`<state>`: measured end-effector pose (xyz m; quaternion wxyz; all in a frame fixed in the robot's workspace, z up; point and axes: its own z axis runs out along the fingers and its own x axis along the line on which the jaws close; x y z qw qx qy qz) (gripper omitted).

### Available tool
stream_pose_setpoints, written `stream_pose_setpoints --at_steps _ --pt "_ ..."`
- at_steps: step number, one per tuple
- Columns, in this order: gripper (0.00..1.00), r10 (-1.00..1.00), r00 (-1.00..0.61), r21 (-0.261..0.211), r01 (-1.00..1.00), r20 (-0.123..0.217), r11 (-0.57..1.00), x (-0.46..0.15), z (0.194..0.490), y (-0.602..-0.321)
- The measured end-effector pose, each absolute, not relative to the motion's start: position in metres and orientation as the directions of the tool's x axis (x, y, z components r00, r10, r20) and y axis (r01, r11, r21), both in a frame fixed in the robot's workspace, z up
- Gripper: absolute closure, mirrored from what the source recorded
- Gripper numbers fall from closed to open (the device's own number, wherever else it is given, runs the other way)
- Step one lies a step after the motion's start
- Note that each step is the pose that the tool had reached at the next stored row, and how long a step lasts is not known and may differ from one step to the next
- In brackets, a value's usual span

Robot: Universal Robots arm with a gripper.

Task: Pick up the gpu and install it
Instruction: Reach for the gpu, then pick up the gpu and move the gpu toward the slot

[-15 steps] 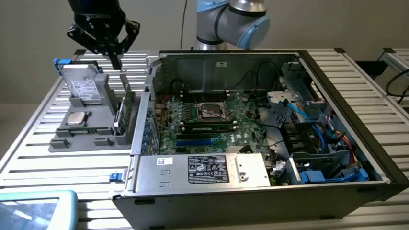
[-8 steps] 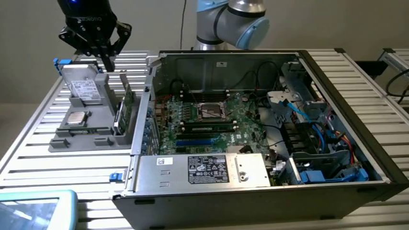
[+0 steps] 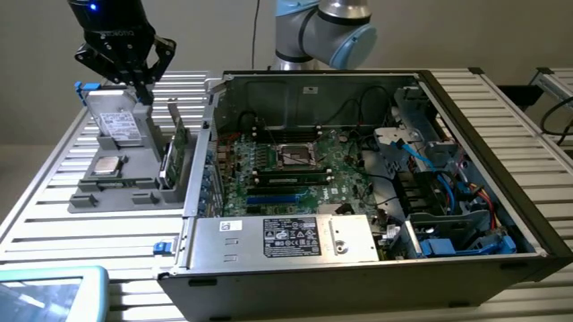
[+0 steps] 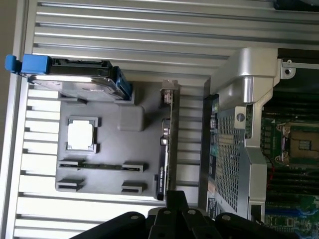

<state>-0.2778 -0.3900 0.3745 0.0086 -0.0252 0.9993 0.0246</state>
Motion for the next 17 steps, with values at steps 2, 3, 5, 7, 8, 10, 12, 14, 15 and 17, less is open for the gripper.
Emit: stream_pose_setpoints --at_steps 2,3,5,7,8,10,12,14,15,17 --pt "0.89 -0.05 -0.999 0.049 -0.051 -0.018 0.998 -0.2795 0.3724 -0.3899" --pt "0.89 -0.05 -0.999 0.049 -0.051 -0.018 0.998 -0.2799 0.3713 -0.3898" --pt "0.89 -0.05 -0.999 0.049 -0.051 -0.018 0.998 -0.2807 0.3696 -0.3891" --pt "0.89 -0.05 -0.999 0.049 -0.051 -0.018 0.998 -0.2817 0.3686 -0.3883" --pt "0.89 -0.05 -0.999 0.049 -0.051 -0.018 0.998 -0.2819 0.3682 -0.3878" --pt "0.89 -0.05 -0.999 0.049 -0.051 -0.018 0.998 -0.282 0.3679 -0.3875" --pt "0.89 -0.05 -0.999 0.049 -0.051 -0.018 0.998 -0.282 0.368 -0.3875" --pt "0.89 -0.05 -0.999 0.049 -0.051 -0.018 0.998 -0.282 0.3679 -0.3874" --pt "0.89 -0.05 -0.999 0.049 -0.051 -0.018 0.998 -0.282 0.3679 -0.3874" --pt "0.89 -0.05 -0.999 0.049 -0.051 -0.018 0.998 -0.282 0.3679 -0.3874"
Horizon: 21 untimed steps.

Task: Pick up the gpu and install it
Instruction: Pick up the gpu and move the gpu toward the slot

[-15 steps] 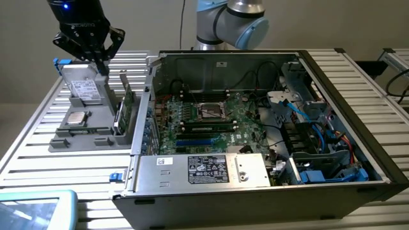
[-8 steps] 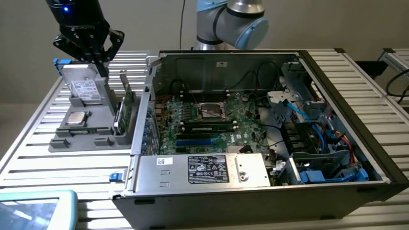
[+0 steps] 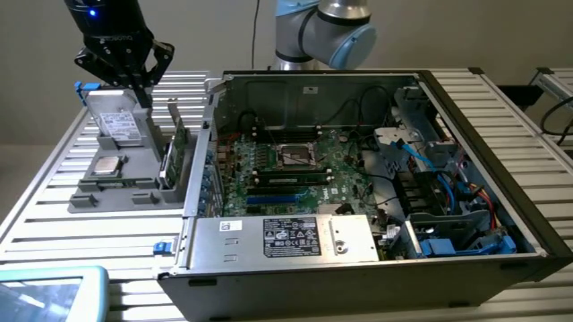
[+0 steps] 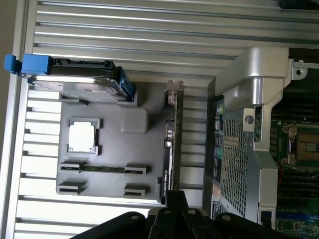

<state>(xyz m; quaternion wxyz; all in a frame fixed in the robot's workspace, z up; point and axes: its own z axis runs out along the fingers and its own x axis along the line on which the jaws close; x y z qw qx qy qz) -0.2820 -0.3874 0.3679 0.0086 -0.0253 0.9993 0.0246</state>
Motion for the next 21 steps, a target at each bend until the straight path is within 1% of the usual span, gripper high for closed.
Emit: stream_pose_setpoints --at_steps 17,18,19,21 --pt "0.89 -0.05 -0.999 0.049 -0.051 -0.018 0.998 -0.2828 0.3679 -0.3874" --pt "0.83 -0.05 -0.999 0.049 -0.051 -0.019 0.998 -0.2828 0.3679 -0.3874" --pt "0.83 -0.05 -0.999 0.049 -0.051 -0.018 0.998 -0.2828 0.3679 -0.3874" --pt "0.7 -0.05 -0.999 0.049 -0.051 -0.018 0.998 -0.2828 0.3679 -0.3874"
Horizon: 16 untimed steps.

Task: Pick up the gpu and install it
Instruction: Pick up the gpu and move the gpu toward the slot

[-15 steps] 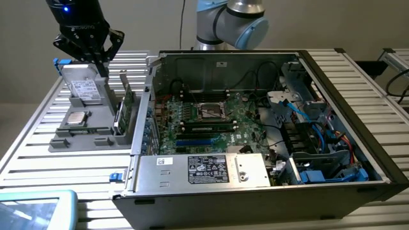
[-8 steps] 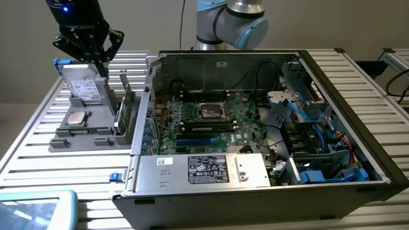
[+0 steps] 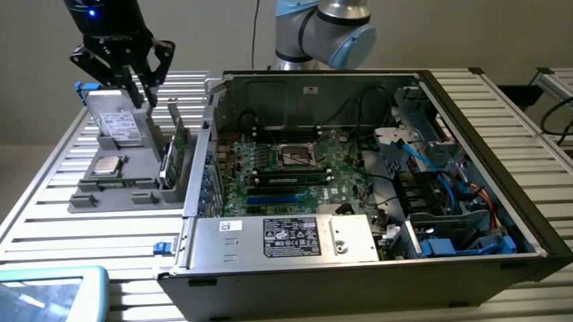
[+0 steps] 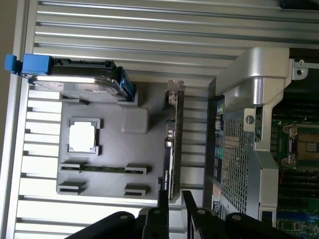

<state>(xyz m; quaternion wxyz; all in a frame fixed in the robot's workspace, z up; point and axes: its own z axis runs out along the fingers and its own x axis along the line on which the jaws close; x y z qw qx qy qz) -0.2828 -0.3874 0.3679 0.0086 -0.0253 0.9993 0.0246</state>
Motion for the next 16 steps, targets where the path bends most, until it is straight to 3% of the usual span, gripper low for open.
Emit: stream_pose_setpoints --at_steps 3,4,16 --pt "0.64 -0.05 -0.999 0.049 -0.051 -0.022 0.998 -0.284 0.367 -0.387" --pt "0.58 -0.05 -0.998 0.048 -0.051 -0.027 0.998 -0.284 0.367 -0.387" --pt "0.58 -0.048 -0.998 0.048 -0.05 -0.04 0.998 -0.29 0.347 -0.386"
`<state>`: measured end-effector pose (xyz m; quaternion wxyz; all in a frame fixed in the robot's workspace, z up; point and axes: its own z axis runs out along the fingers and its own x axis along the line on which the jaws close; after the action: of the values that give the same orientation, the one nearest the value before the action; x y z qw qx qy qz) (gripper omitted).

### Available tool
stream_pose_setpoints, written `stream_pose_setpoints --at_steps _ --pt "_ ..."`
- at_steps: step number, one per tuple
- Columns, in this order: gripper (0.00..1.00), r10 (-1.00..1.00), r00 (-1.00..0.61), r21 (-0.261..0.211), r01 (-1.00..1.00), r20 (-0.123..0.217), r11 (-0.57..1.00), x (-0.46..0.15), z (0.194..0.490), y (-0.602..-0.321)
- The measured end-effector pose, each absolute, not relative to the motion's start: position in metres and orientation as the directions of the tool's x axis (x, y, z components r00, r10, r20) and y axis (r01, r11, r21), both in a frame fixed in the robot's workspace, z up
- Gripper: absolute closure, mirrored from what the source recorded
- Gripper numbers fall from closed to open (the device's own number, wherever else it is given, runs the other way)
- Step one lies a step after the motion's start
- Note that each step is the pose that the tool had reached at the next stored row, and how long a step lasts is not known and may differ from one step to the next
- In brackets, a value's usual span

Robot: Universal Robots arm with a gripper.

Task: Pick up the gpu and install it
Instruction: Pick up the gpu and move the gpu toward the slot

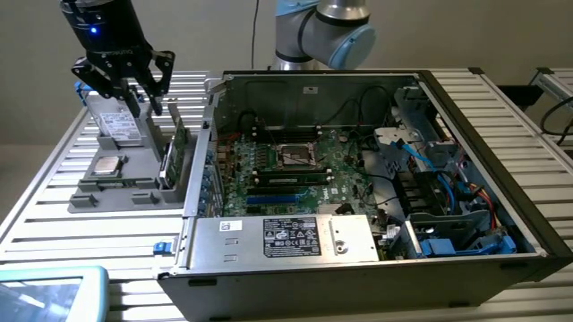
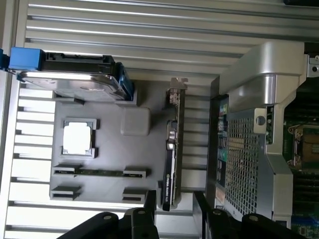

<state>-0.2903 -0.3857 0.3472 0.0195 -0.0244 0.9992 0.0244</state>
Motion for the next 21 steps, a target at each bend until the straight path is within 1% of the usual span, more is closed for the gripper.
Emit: stream_pose_setpoints --at_steps 9,21 --pt "0.58 -0.034 -0.999 0.048 -0.036 -0.04 0.998 -0.29 0.331 -0.386" --pt "0.58 -0.02 -0.999 0.067 -0.023 -0.041 0.997 -0.291 0.31 -0.386"
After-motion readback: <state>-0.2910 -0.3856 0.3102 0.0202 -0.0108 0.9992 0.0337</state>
